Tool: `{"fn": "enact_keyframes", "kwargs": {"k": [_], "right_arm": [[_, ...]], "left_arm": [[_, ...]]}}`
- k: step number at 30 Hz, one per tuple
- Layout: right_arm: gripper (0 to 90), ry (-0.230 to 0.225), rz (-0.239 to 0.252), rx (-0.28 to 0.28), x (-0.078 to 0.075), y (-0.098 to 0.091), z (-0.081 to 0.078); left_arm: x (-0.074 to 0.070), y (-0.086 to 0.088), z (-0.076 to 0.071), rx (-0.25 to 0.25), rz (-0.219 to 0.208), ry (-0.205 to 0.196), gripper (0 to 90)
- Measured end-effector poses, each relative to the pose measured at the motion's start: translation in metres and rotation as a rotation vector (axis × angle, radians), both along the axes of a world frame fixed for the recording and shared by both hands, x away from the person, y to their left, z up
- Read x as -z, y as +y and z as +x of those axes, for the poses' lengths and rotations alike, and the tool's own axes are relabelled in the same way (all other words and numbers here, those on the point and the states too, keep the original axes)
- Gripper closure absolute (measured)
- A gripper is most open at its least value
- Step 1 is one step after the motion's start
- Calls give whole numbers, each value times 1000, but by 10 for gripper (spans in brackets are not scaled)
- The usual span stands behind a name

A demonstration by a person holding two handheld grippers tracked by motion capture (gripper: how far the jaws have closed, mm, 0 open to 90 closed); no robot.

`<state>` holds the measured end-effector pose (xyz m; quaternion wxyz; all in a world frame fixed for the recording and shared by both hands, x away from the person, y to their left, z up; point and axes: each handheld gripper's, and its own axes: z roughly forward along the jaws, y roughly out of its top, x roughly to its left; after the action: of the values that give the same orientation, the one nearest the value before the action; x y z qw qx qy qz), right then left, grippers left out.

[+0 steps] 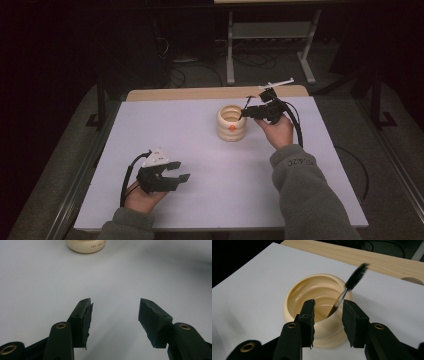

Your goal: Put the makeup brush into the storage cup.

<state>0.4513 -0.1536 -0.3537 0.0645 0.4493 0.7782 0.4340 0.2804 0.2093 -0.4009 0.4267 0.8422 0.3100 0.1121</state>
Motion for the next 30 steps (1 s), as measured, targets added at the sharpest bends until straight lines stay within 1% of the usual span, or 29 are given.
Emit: {"fn": "enact_keyframes", "kwargs": {"k": [4,11,12,21,23,29,30], "right_arm": [[589,-6,0,4,1,-3,-3],[562,-13,16,2,3,-7,-8],[555,-6,18,5,2,-8,-9],[499,-38,27,-14,4,-15,-19],[482,-44,29,-14,6,-17,-22],[462,-46,30,-23,10,-23,-29],[446,-38,26,-22,12,-24,-32]], "left_arm": [[0,1,0,4,5,-1,436],[0,1,0,1,4,-3,433],[0,1,0,1,4,-4,433],[0,2,0,-7,6,-3,426],[0,1,0,-12,-2,-1,424],[0,2,0,-16,-3,-3,419],[0,3,1,-11,7,-6,418]]}}
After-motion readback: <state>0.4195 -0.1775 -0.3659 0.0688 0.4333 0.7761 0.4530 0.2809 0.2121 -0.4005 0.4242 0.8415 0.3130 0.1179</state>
